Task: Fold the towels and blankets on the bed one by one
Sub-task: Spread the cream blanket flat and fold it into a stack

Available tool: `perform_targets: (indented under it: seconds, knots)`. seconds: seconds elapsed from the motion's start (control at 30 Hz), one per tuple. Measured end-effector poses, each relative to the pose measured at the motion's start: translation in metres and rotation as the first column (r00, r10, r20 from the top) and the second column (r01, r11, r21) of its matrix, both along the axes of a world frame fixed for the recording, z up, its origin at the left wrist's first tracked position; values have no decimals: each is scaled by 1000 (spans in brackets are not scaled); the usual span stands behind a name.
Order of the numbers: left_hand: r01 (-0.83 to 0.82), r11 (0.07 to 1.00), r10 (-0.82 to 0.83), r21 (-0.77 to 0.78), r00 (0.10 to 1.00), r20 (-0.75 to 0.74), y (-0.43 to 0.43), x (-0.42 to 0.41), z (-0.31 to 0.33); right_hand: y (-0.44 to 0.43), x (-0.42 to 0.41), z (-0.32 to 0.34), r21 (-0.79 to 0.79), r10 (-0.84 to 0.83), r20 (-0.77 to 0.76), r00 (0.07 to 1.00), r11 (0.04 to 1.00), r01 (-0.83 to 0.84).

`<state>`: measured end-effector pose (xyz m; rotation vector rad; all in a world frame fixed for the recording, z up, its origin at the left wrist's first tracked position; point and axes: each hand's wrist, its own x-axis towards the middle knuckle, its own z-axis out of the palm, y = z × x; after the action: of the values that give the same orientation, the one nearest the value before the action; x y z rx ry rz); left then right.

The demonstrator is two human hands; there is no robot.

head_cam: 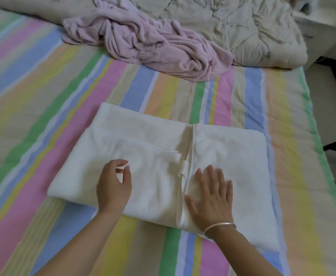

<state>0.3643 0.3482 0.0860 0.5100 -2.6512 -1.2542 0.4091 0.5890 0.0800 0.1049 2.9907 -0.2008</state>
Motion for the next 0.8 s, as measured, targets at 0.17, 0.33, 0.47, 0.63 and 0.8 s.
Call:
perform_targets:
  seconds: [0.17, 0.33, 0.47, 0.63, 0.8]
  knots:
    - [82, 940, -92, -332, 996, -13, -63, -17, -11, -25, -3, -18, 74, 13, 12, 1000, 997, -14]
    - [-41, 935, 146, -352, 950, 277, -110, -23, -23, -30, -8, -37, 141, -7, 25, 1000, 990, 4]
    - [-81, 965, 211, -248, 802, 559, -123, -22, -16, -33, -9, -41, 161, -11, 19, 1000, 987, 8]
    - [100, 936, 113, -339, 824, 555, -107, -39, 25, -32, -9, -41, 156, -1, 45, 999, 988, -6]
    - [167, 983, -131, -72, 927, 352, -10, -35, 78, -32, -11, -20, 26, -39, 175, 984, 999, 35]
